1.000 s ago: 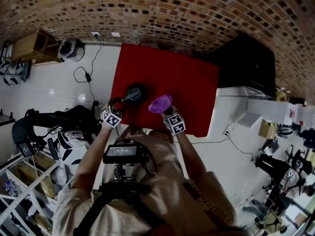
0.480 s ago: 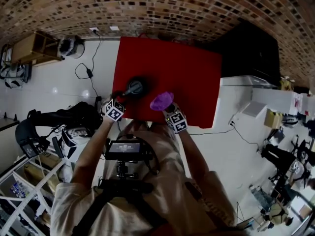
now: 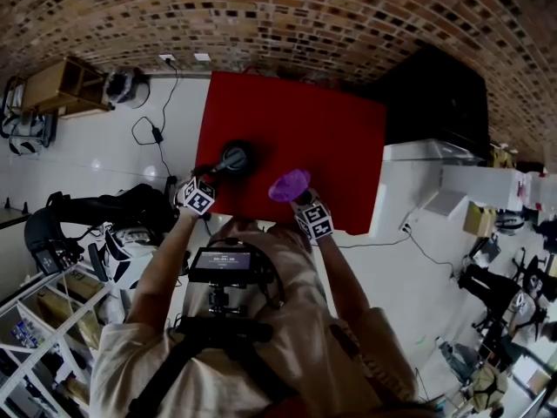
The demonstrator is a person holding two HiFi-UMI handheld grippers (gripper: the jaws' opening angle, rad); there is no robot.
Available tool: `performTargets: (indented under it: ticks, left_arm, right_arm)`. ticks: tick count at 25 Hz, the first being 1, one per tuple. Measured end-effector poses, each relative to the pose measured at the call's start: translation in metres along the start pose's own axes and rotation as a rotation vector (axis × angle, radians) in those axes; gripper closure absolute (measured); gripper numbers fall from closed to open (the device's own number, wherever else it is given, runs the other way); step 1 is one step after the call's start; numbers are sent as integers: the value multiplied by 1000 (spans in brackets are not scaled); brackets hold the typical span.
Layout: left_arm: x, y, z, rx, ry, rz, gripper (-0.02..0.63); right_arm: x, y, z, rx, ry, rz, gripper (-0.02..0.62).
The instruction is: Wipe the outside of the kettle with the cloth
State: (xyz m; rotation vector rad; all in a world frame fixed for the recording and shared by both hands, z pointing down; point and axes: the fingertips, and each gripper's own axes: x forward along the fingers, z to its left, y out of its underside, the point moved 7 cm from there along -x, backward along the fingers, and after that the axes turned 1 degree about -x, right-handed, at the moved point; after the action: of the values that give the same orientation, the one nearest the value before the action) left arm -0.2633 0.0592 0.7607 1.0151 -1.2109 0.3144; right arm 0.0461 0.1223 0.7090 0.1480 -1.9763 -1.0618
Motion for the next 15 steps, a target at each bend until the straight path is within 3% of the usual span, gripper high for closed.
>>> performTargets:
  ticks: [5,7,11,15]
  left_arm:
    - [6,1,2,15,-11,25,443]
    - [8,4,5,2,-7,37,488]
    - [3,-2,-1,-15,63,42,488]
    - [-11,-30,-10,-206,172,-49,488]
  right_arm:
    - [-11,1,-1,-7,-3,2,488]
    - [-17,2,-3,-6,1,2,489]
    - [-26,9,-7,1,8,10,489]
    - [-37,14,-11,16,23,2,488]
